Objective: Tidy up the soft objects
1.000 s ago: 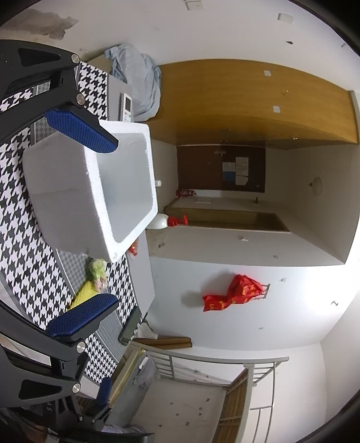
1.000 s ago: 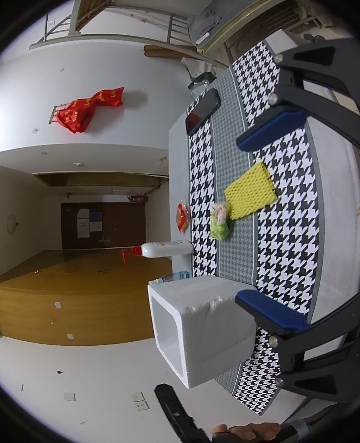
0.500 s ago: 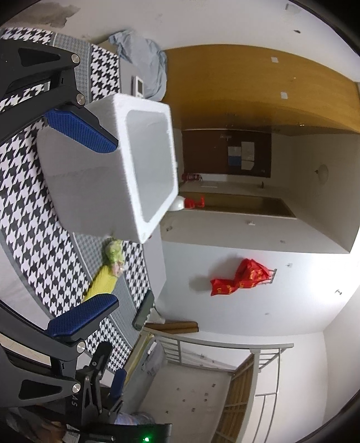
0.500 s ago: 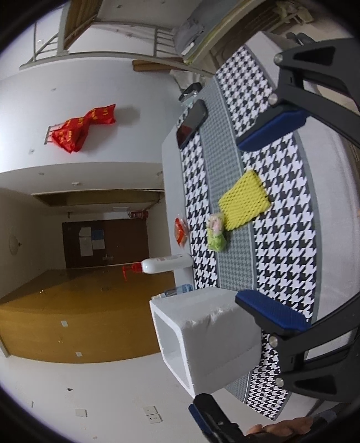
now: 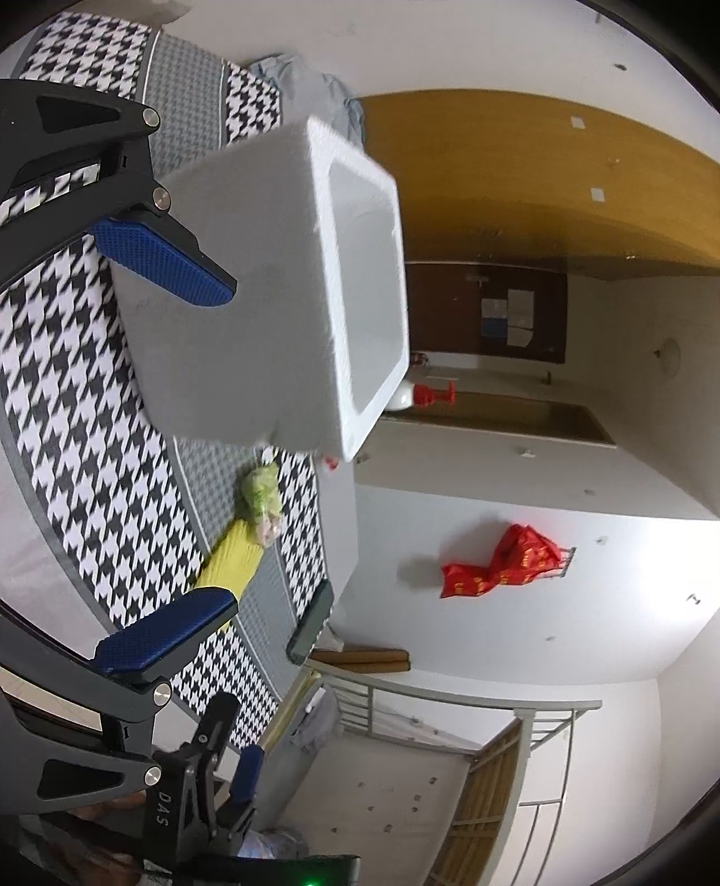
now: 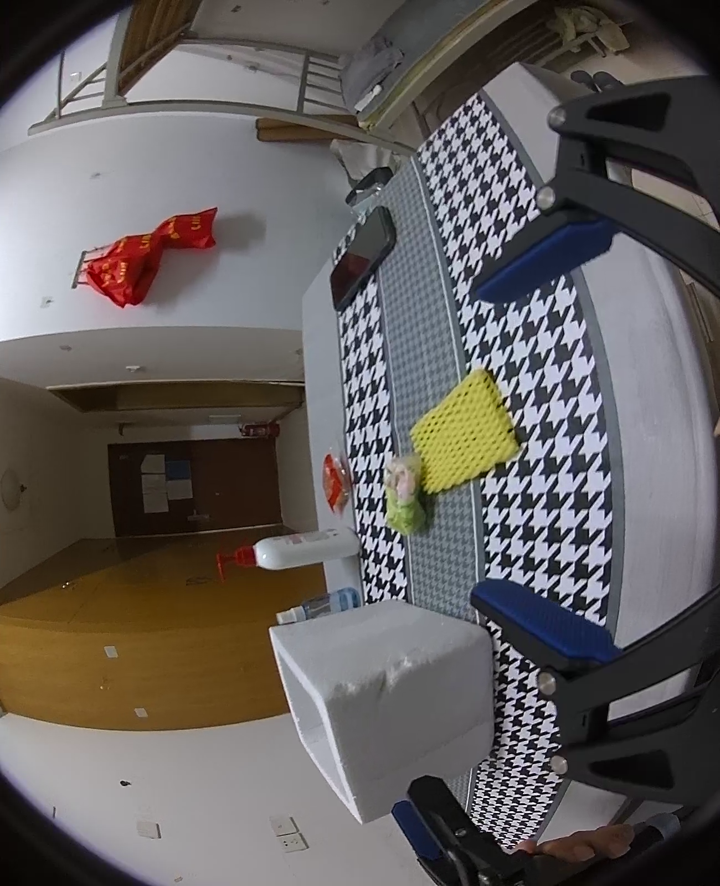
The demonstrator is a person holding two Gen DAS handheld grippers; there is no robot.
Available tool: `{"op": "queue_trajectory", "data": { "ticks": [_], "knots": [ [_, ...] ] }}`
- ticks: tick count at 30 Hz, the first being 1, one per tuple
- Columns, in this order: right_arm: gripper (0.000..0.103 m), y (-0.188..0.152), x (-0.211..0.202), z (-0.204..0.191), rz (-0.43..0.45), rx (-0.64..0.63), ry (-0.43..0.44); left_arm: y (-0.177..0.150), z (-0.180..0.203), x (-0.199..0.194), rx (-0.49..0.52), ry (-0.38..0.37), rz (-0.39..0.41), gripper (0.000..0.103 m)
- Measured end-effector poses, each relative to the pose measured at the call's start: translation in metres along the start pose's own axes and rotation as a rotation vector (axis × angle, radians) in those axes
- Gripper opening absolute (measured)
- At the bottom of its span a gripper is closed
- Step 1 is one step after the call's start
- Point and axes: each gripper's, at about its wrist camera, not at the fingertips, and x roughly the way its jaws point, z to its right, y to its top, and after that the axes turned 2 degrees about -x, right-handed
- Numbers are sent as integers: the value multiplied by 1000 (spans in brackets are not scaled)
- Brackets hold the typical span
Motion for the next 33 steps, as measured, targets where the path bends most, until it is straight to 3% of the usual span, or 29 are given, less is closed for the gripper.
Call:
{"op": "queue_trajectory", "data": {
  "ticks": [20, 33],
  "knots": [
    [101, -20, 2, 56, -4, 62, -6, 0, 61, 47, 66, -110, -125, 102],
    [101, -27, 12, 79, -14, 82, 9, 14, 92, 87, 108, -110, -189, 102]
  ]
}}
